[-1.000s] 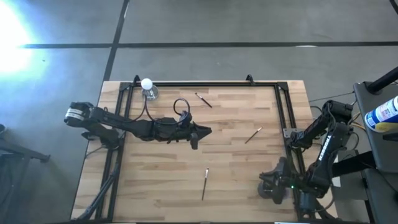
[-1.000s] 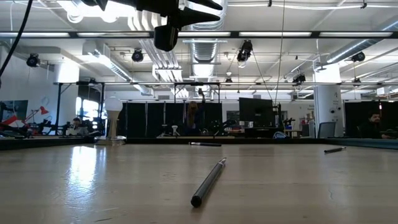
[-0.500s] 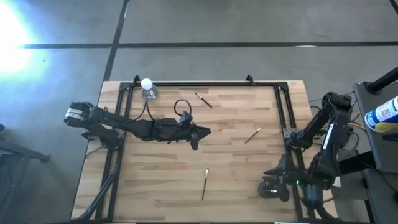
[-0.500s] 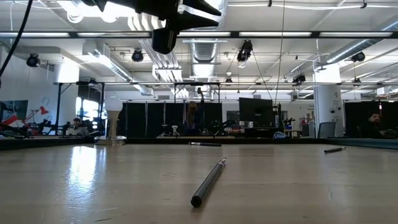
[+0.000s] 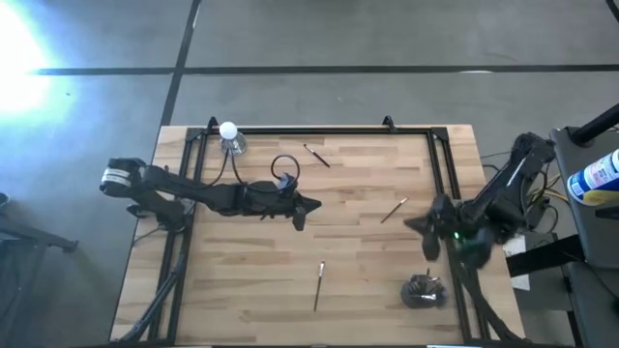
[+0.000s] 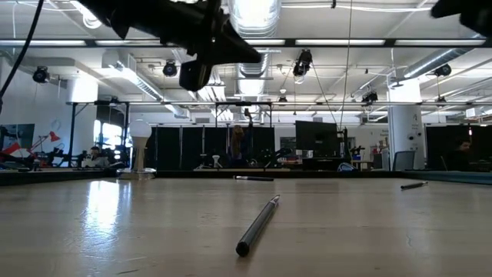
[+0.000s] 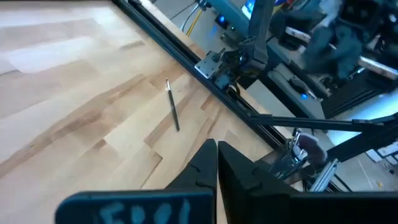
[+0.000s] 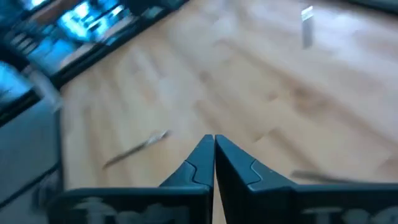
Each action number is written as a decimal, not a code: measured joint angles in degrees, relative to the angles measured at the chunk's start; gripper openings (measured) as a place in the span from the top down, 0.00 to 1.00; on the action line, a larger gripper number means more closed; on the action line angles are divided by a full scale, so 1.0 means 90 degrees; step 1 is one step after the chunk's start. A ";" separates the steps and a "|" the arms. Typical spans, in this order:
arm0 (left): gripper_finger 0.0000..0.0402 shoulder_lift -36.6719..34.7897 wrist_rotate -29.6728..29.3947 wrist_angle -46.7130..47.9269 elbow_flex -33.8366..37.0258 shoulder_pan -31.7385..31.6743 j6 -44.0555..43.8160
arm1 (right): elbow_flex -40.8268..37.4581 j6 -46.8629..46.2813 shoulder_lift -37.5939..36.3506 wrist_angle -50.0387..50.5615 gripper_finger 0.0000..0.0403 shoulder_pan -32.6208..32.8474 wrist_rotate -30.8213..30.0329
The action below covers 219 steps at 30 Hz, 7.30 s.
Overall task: Put items in baskets/containers
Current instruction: Put the eyeshadow brush into the brush holder
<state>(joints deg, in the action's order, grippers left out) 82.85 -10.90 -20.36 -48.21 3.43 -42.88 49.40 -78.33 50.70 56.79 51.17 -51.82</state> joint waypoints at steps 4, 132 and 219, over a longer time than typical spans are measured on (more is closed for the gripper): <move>1.00 -0.0077 0.0064 -0.0730 0.0550 -0.0123 0.0114 | -0.0010 0.0223 -0.0294 -0.0014 0.98 -0.1270 0.0199; 0.69 -0.1616 0.3006 -0.0247 -0.0097 -0.1661 -0.0200 | 0.1984 0.5083 0.3689 -0.9240 0.93 -0.6054 0.3815; 0.69 -0.1591 0.2536 0.0816 -0.0019 -0.1495 0.0790 | 0.2670 0.1523 0.2226 -0.0958 0.97 -0.1719 0.1486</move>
<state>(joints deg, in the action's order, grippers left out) 68.53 11.92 -13.01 -48.38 -10.02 -35.77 73.44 -64.63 70.74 48.16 35.70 -38.45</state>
